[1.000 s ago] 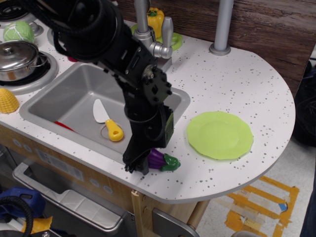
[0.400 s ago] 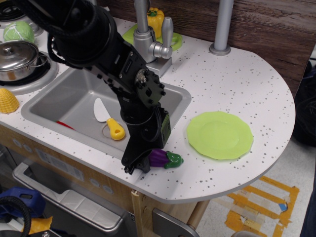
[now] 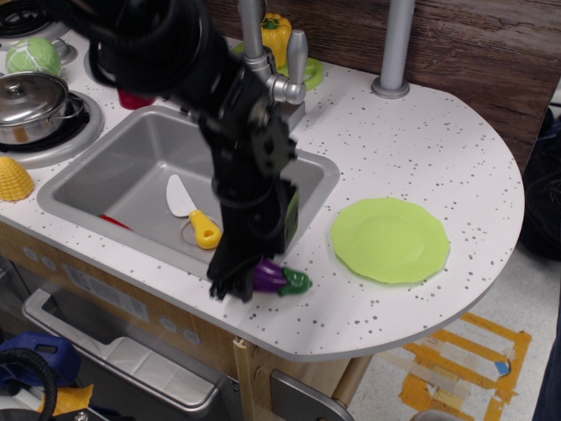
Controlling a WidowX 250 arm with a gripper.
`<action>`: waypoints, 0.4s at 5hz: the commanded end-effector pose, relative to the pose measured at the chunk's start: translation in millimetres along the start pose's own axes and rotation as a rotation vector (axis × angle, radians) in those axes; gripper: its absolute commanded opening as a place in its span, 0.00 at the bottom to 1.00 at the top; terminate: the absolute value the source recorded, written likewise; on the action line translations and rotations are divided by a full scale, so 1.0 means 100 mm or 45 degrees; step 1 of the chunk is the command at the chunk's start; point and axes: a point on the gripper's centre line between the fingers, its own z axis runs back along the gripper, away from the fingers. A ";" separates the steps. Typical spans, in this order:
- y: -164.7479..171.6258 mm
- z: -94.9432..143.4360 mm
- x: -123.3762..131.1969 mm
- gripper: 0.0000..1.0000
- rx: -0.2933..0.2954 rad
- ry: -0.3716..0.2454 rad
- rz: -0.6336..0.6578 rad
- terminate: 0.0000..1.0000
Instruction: Put eggplant on plate
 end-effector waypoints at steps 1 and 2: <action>0.19 0.42 0.20 0.00 0.097 0.041 0.089 0.00; 0.37 0.45 0.44 0.00 0.158 0.026 0.173 0.00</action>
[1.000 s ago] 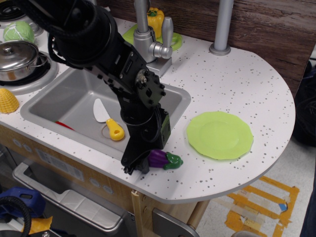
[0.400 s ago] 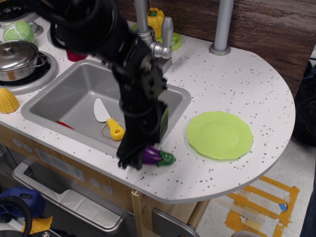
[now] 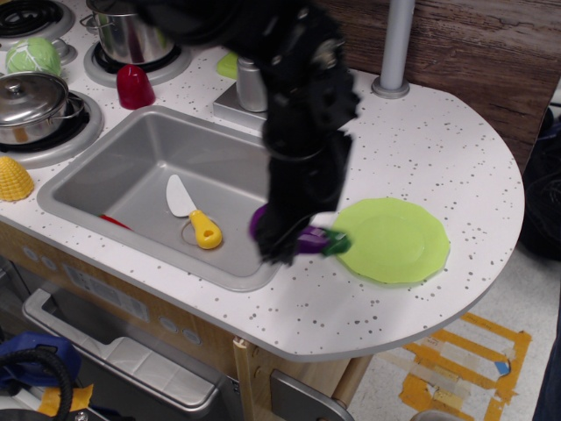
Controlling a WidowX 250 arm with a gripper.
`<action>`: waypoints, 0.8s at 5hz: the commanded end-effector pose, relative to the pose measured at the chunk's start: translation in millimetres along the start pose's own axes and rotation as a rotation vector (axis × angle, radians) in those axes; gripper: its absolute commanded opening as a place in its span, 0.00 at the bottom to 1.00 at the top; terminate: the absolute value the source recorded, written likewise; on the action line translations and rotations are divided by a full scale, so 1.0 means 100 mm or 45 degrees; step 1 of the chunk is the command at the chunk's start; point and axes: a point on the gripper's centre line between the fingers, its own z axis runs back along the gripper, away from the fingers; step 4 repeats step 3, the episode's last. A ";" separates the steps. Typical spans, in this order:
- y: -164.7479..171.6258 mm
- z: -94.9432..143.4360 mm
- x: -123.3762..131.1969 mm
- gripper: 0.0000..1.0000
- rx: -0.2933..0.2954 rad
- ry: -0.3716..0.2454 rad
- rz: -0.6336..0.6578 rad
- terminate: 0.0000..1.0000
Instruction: Put eggplant on plate
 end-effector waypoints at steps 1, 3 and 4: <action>0.28 0.04 0.31 0.00 0.098 -0.068 0.068 0.00; 0.53 -0.20 0.45 1.00 0.173 -0.156 0.088 1.00; 0.53 -0.20 0.45 1.00 0.173 -0.156 0.088 1.00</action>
